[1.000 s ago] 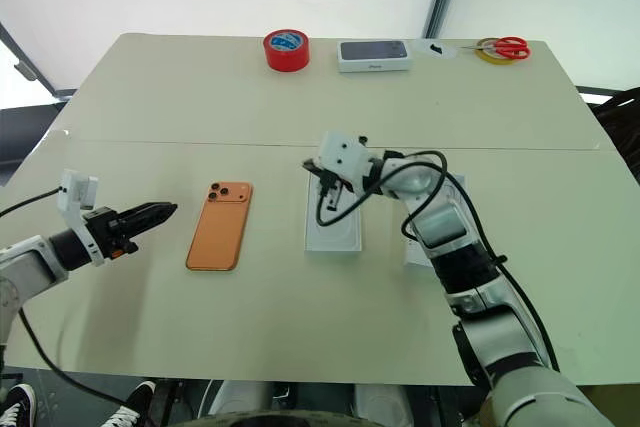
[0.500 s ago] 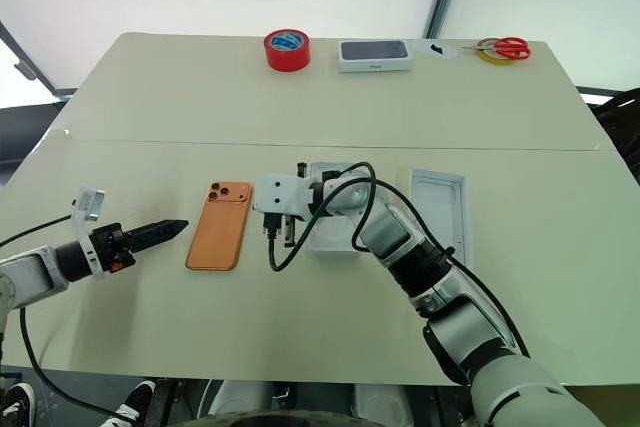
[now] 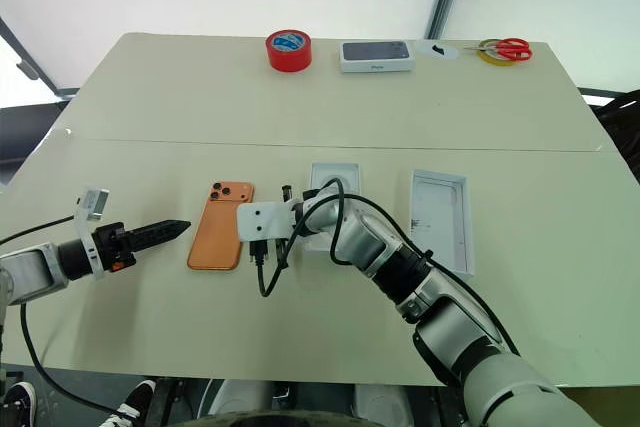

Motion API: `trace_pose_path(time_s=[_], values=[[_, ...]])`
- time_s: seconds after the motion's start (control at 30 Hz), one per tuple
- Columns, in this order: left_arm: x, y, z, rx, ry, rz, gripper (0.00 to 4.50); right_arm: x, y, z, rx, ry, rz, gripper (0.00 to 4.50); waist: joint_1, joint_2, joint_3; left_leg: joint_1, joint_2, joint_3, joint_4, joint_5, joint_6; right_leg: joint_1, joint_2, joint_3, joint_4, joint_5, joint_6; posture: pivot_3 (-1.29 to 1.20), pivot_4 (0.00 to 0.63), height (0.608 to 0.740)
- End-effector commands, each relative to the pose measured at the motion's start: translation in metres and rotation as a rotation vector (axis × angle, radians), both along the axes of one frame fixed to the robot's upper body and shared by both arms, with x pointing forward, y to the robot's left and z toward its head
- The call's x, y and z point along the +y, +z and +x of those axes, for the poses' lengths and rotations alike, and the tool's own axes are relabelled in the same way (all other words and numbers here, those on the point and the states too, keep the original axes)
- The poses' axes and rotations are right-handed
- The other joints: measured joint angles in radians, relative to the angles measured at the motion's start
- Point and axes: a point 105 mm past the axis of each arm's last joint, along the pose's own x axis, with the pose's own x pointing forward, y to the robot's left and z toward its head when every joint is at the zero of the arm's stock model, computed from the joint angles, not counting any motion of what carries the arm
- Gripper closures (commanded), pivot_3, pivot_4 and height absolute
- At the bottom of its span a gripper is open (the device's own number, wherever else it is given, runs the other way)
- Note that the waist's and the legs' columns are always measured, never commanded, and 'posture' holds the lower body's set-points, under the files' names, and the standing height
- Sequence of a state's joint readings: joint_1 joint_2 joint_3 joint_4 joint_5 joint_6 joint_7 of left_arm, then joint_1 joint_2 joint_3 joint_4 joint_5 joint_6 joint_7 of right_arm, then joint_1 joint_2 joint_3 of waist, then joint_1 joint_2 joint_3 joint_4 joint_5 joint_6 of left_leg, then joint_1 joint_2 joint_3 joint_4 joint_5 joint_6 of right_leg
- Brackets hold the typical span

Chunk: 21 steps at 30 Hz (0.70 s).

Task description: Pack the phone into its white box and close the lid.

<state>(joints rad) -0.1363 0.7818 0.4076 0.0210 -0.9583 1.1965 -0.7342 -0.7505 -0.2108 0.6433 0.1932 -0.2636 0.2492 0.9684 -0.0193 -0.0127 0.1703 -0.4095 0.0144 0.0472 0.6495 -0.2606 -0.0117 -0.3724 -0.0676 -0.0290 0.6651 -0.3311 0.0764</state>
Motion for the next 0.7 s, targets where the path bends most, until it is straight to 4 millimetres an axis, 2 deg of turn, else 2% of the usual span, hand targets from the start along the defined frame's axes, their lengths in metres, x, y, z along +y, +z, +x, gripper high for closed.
trace_pose_path(time_s=[0.03, 0.2, 0.33, 0.57, 0.7], values=[[-0.014, -0.027, -0.011, 0.116, -0.065, 0.016, 0.09, 0.005, 0.002, 0.004, -0.051, 0.001, -0.036, 4.5, 0.0, 0.001, -0.001, 0.0, 0.0, 0.0, 0.0, 0.0, 0.0, 0.0, 0.0, 0.0, 0.0, 0.0, 0.0, 0.0, 0.15, 0.74], [-0.027, -0.036, -0.001, 0.132, -0.081, 0.007, 0.09, 0.005, 0.001, 0.01, -0.086, -0.026, -0.032, 4.5, 0.006, 0.005, -0.007, 0.002, -0.002, 0.0, 0.0, -0.001, 0.001, 0.0, -0.002, 0.0, 0.0, 0.0, 0.0, 0.0, 0.15, 0.74], [-0.061, -0.036, 0.012, 0.154, -0.156, -0.085, 0.09, 0.002, 0.002, 0.013, -0.094, -0.032, -0.03, 4.5, 0.013, 0.008, -0.011, 0.003, -0.005, -0.002, 0.0, -0.003, 0.006, 0.001, -0.004, -0.002, 0.0, 0.0, 0.0, 0.0, 0.15, 0.74], [-0.083, -0.042, 0.006, 0.214, -0.231, -0.13, 0.09, -0.001, 0.005, 0.015, -0.089, -0.049, -0.016, 4.5, 0.013, 0.012, -0.016, 0.003, -0.006, -0.003, 0.001, -0.003, 0.007, 0.003, -0.005, -0.002, 0.0, 0.0, 0.0, 0.0, 0.15, 0.74], [-0.088, -0.035, 0.006, 0.204, -0.246, -0.18, 0.09, -0.002, 0.005, 0.015, -0.089, -0.056, -0.014, 4.5, 0.012, 0.013, -0.017, 0.004, -0.007, -0.003, 0.001, -0.004, 0.007, 0.004, -0.005, -0.002, 0.0, 0.0, 0.0, 0.0, 0.15, 0.74]])
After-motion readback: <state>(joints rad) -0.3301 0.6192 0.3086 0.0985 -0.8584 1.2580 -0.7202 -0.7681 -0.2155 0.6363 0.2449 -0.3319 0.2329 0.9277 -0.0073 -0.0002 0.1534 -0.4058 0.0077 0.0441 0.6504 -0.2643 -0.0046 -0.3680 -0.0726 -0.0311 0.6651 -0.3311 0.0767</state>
